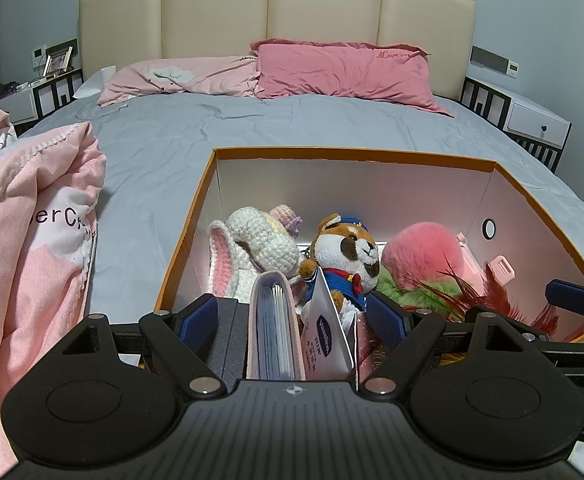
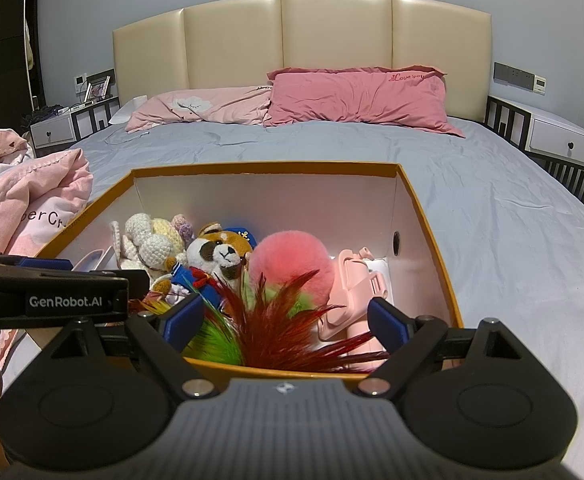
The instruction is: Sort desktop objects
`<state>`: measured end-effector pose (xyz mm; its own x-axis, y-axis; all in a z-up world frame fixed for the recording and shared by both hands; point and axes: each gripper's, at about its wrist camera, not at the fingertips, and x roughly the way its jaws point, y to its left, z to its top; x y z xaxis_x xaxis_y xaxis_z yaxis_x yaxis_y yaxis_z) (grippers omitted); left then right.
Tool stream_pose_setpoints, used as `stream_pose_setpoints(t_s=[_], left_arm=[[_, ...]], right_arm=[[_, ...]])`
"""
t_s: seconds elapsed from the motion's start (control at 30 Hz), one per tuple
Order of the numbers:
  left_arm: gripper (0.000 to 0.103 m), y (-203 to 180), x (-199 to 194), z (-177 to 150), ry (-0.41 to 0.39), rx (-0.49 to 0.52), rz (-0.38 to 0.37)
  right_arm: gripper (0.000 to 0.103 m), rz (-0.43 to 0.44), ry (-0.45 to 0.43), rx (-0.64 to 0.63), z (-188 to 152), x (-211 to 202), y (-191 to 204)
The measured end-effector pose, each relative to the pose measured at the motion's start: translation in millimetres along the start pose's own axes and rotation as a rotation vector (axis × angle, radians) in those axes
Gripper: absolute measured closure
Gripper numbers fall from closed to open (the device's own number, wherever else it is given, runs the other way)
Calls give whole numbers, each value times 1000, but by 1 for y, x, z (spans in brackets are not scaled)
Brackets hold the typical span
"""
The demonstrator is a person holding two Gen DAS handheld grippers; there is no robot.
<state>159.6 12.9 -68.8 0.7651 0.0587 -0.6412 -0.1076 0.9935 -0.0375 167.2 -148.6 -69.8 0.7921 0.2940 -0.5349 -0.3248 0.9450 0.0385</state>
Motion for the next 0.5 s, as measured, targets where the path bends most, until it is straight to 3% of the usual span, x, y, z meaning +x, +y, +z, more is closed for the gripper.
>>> stream_pose_setpoints(t_s=[0.5], left_arm=[[6,1,0,0,3,-2,3]], right_arm=[[13,0,-3,-2,1,1,-1]])
